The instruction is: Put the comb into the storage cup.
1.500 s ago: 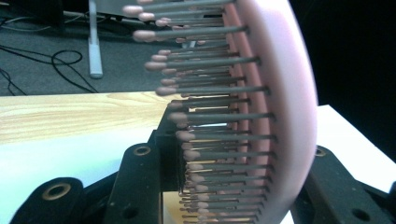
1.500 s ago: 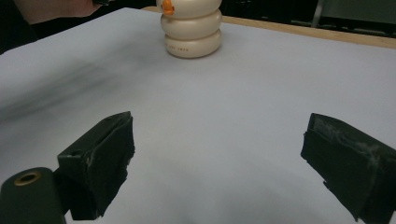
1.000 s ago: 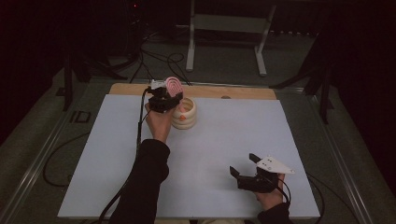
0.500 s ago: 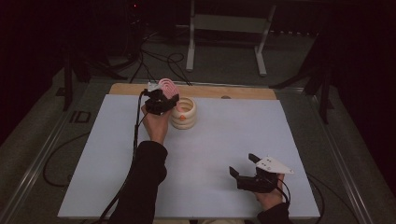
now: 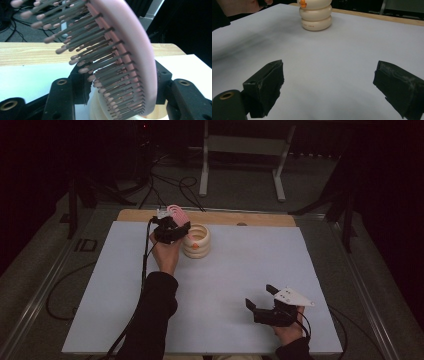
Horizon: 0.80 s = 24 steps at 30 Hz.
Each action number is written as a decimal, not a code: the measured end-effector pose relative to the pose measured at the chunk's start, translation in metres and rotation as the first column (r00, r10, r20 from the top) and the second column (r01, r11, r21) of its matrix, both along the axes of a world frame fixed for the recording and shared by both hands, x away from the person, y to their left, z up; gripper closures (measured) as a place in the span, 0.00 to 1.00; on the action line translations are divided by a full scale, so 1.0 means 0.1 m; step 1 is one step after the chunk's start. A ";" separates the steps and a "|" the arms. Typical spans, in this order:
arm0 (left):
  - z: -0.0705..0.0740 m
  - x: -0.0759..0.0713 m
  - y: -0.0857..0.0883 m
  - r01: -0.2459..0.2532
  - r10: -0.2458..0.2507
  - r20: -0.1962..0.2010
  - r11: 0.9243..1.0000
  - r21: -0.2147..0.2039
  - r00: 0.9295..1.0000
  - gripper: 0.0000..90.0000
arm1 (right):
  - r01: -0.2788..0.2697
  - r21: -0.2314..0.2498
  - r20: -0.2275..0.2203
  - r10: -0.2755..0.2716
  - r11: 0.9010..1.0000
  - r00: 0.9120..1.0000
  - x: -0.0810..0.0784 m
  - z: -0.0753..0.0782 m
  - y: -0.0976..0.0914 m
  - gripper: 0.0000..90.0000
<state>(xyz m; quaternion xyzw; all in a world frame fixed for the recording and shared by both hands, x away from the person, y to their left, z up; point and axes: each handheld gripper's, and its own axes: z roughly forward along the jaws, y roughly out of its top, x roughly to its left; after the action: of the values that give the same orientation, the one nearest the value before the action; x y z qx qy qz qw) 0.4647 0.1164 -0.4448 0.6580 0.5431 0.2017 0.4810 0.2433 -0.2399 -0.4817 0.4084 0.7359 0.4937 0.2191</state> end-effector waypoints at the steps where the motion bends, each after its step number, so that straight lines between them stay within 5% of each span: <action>1: 0.00 0.00 0.00 -0.001 0.001 0.000 1.000 0.000 1.000 0.50 | 0.000 0.000 0.000 0.000 1.000 1.000 0.00 0.00 0.00 0.10; 15: -0.01 -0.02 0.00 -0.004 0.003 0.003 0.999 0.036 1.000 0.42 | -0.002 -0.002 0.001 0.002 1.000 1.000 0.00 -0.01 0.00 0.10; 24: 0.00 -0.03 0.00 -0.027 0.027 0.011 0.997 0.070 1.000 0.27 | -0.003 0.000 -0.004 0.003 1.000 1.000 0.00 -0.01 0.00 0.10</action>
<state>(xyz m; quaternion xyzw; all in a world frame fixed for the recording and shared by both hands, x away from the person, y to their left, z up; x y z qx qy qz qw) 0.4619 0.1165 -0.4449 0.6660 0.5422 0.2303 0.4576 0.2437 -0.2397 -0.4826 0.4082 0.7369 0.4931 0.2172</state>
